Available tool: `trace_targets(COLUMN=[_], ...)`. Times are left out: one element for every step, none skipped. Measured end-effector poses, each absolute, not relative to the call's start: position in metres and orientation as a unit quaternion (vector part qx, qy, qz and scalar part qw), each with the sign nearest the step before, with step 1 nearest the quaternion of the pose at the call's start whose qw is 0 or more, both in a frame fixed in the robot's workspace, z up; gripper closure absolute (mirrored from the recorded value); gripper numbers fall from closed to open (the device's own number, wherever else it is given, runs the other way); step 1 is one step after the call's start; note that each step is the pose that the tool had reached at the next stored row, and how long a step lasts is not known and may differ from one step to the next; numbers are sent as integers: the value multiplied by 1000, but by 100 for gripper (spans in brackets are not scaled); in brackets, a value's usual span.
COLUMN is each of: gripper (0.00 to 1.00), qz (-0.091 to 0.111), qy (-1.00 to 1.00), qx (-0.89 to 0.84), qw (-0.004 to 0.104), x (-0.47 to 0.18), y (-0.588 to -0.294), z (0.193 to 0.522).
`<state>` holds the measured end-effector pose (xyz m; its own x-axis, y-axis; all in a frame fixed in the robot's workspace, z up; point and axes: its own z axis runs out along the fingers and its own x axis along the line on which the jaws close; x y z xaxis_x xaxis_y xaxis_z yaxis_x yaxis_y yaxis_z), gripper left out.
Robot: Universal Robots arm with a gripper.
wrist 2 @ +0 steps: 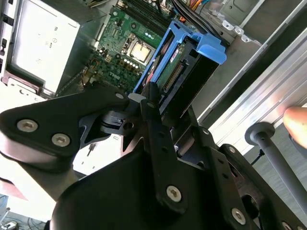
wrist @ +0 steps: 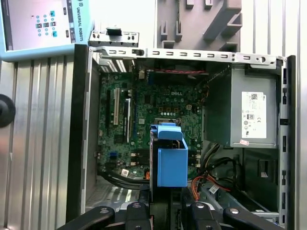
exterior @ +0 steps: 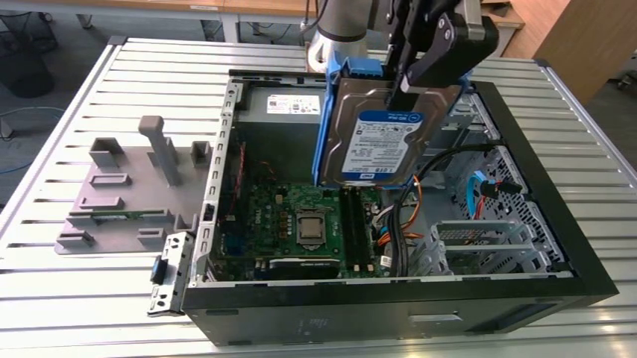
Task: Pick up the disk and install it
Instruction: 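Pick up the disk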
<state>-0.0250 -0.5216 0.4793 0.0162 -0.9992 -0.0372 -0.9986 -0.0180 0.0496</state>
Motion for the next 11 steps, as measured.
trace_targets(gripper=[65,65,65,65,65,65,65,65,65,65,65], qz=[-31,-31,-31,-31,-31,-31,-31,-31,-31,-31,-31], qy=[-701,-701,-701,-701,-701,-701,-701,-701,-701,-701,-701], qx=[713,713,713,713,713,713,713,713,713,713,713], qw=[5,5,5,5,5,5,5,5,5,5,5], x=[-25,-25,-25,-25,-25,-25,-25,-25,-25,-25,-25], y=[-524,-525,-527,-529,-531,-533,-535,-537,-539,-541,-543], z=[479,479,479,479,479,479,479,479,479,479,479])
